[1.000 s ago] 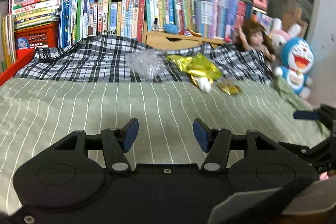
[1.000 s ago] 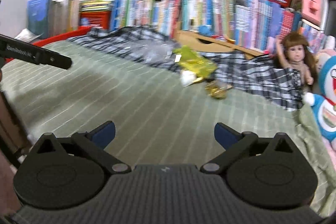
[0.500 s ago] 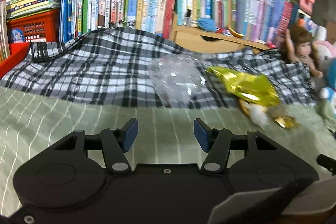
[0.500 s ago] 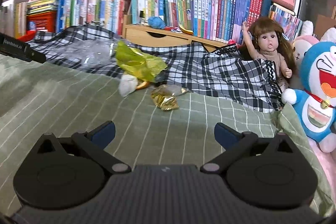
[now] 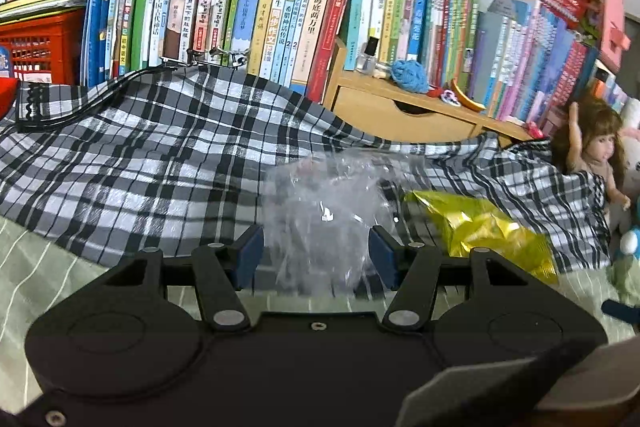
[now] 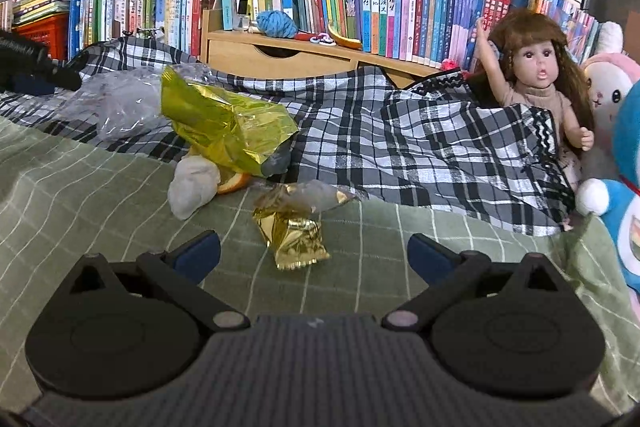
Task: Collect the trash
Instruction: 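Grasp the clear plastic bag with the left gripper while the right grasps the gold foil wrapper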
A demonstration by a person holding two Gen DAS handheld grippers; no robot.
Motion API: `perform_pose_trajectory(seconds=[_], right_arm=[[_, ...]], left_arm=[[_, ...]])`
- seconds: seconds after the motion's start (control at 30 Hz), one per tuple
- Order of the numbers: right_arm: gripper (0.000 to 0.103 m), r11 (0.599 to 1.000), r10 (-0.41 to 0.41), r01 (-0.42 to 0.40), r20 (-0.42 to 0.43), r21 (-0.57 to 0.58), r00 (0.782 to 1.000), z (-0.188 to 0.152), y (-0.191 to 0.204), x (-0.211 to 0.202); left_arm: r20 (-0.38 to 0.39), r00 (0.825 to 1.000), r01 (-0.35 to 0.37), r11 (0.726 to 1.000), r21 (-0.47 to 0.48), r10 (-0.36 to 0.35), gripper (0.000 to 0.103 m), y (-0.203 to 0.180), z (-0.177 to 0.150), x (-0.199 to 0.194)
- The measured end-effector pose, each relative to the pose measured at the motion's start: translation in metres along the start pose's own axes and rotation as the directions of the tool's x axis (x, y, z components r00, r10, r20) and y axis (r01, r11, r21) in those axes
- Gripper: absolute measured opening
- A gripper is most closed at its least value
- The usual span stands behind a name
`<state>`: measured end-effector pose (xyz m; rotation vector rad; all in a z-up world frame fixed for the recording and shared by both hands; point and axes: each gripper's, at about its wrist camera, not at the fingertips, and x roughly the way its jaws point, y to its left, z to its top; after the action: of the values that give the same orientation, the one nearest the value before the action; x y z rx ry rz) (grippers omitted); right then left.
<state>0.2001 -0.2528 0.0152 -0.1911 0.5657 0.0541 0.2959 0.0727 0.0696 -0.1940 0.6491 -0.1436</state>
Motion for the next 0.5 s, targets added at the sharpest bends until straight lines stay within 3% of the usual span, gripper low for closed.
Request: perform_pose_trajectory(seconds=[0.3,0.43,0.5], right_arm=[[0.092,0.999,0.007,-0.008,-0.023,-0.031,1.000,0.007,-0.003,0.020],[0.084,0.999,0.031,-0.032,-0.035,-0.028,0.999,0.005,-0.003,0.023],[0.075,0.999,0.042,-0.043,-0.040,-0.024,0.998,0.004,-0.003,0.025]], left_arm=[[-0.089,0.995,-0.039,0.998,-0.043,0.035,0.046,0.007,-0.002,0.042],[-0.077,0.997,-0.029,0.998,-0.062,0.024,0.027,0.010,-0.004,0.045],[-0.072,0.997,-0.029,0.999,-0.042,0.026,0.024,0.008,-0.006,0.044]])
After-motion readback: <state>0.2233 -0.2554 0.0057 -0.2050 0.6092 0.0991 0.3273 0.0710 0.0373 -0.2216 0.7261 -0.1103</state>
